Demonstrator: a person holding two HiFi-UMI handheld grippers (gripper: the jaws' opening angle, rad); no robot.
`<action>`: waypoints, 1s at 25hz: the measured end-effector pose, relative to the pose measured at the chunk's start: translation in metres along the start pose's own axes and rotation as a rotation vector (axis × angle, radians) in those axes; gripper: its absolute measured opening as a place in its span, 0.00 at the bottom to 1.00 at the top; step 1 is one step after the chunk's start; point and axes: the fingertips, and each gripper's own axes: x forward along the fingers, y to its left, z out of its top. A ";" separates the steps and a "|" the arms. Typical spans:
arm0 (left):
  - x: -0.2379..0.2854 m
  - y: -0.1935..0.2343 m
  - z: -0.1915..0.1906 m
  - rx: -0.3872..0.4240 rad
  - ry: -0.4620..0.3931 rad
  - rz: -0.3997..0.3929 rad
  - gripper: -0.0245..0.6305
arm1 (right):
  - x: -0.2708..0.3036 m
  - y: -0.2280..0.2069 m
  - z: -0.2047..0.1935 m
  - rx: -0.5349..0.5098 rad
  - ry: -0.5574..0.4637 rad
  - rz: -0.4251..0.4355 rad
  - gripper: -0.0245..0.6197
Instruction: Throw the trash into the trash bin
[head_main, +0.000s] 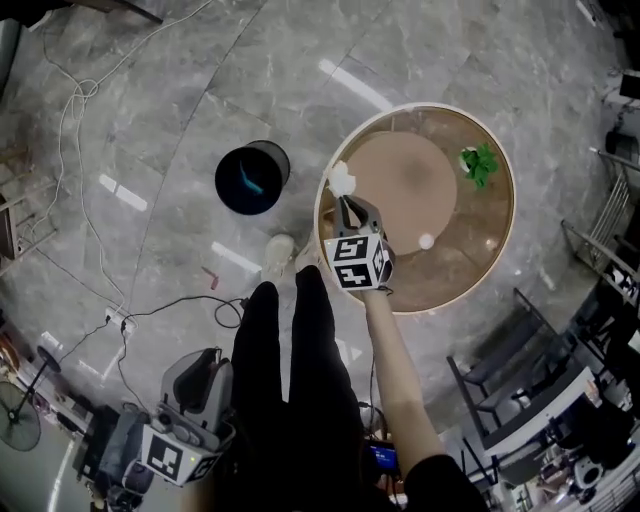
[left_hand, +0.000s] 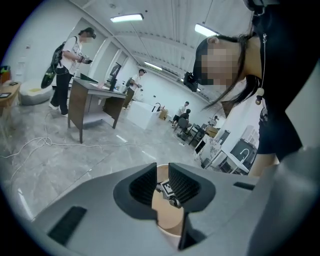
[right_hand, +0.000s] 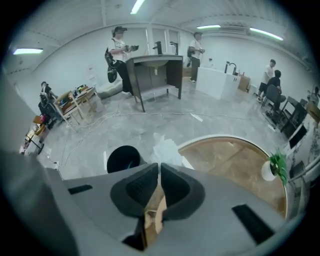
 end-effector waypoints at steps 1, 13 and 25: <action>-0.005 0.004 0.001 -0.007 -0.010 0.014 0.15 | 0.003 0.013 0.009 -0.020 -0.008 0.022 0.07; -0.068 0.051 -0.004 -0.077 -0.115 0.174 0.15 | 0.024 0.189 0.081 -0.279 -0.054 0.334 0.21; -0.089 0.050 0.022 0.000 -0.184 0.082 0.15 | -0.039 0.166 0.094 -0.169 -0.106 0.226 0.19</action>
